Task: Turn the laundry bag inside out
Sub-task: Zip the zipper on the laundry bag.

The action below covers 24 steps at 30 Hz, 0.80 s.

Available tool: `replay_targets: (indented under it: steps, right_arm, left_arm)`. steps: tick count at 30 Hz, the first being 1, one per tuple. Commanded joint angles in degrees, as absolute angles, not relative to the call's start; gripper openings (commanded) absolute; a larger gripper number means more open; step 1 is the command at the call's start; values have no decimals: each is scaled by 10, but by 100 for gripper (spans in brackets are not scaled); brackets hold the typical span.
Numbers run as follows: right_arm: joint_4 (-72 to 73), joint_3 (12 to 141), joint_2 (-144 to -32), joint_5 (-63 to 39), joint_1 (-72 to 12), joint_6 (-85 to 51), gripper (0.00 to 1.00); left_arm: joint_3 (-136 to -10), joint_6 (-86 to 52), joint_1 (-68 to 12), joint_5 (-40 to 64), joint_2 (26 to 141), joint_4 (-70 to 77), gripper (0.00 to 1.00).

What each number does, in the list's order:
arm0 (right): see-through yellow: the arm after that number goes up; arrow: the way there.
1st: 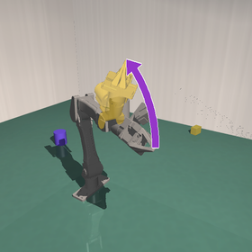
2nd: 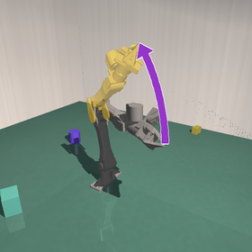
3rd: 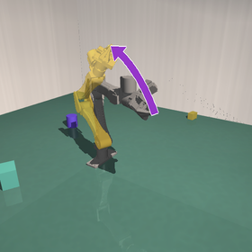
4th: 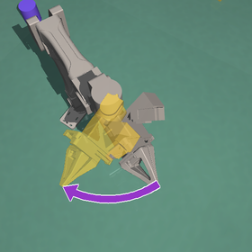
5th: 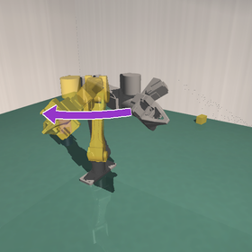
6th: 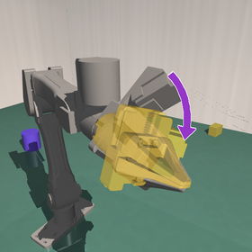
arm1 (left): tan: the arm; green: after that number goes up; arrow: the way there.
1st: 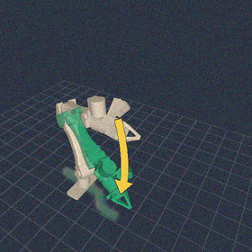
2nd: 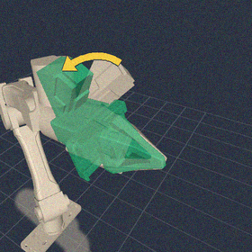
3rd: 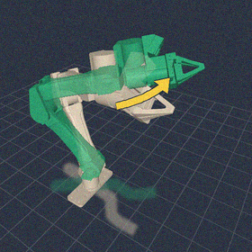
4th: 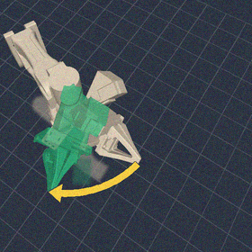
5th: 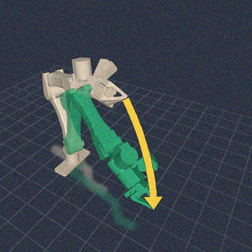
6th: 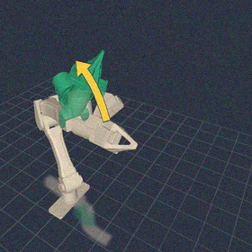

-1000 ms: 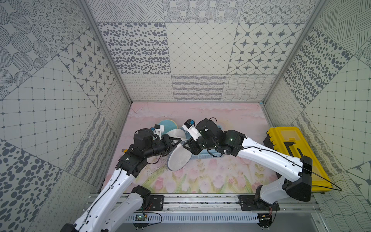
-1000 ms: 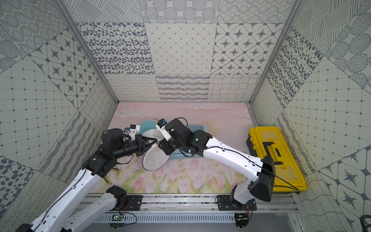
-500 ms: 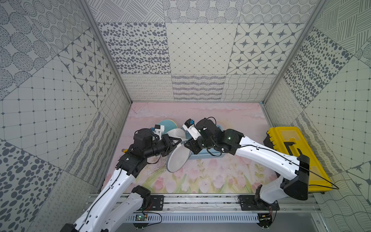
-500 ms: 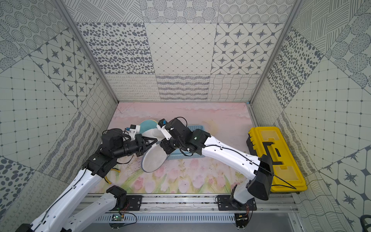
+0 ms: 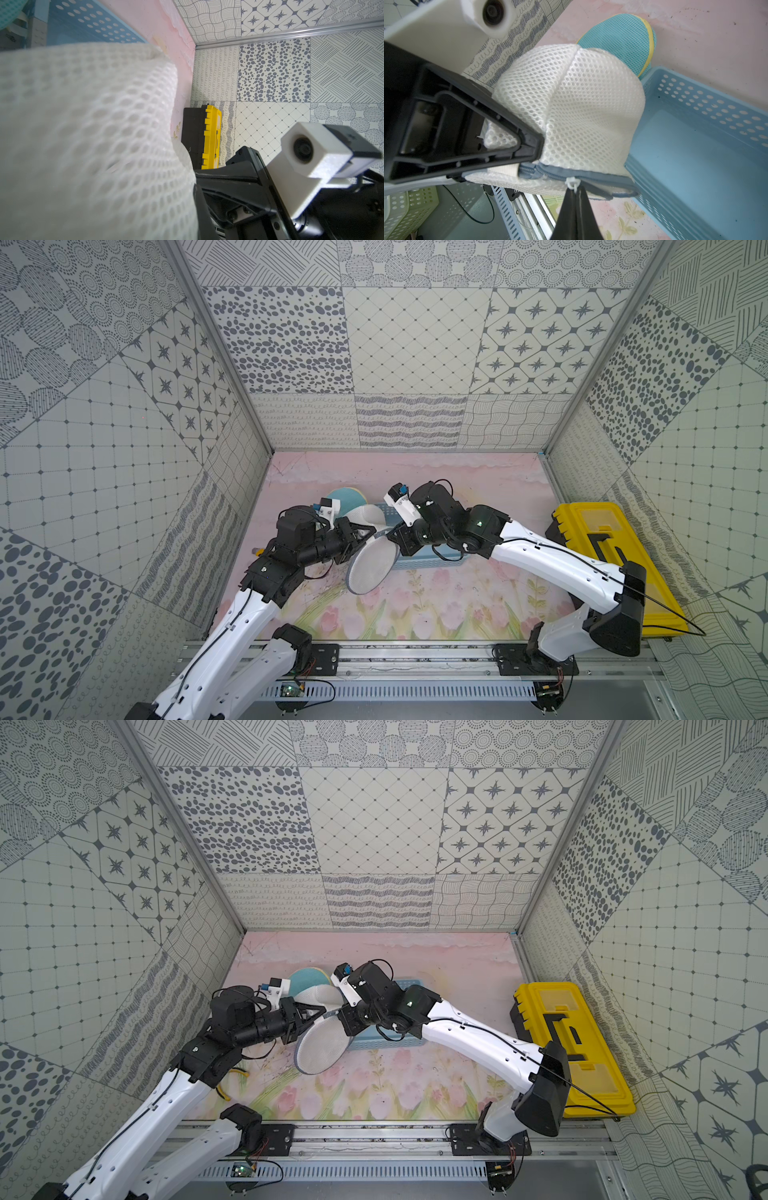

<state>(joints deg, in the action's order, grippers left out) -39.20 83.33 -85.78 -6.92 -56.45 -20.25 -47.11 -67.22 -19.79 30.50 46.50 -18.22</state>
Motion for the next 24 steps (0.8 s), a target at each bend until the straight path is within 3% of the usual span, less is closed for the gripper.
replay_targets:
  steps: [1,15,19,20,24]
  right_arm:
    - [-382,812,-833,-73,-547,-219,0]
    - [-386,713,-782,-114,-494,-265,0]
    - [-394,721,-756,-138,-499,-243,0]
    - [-398,723,-751,-150,-498,-237,0]
    - [-415,718,-742,-194,-501,-220,0]
  left_arm:
    - [-483,-646,-198,320,465,-158,0]
    - [-467,-664,-197,359,468,-130,0]
    - [-476,-639,-199,417,470,-220,0]
    - [-480,-625,-199,427,467,-256,5]
    - [-469,-569,-199,430,439,-405,46]
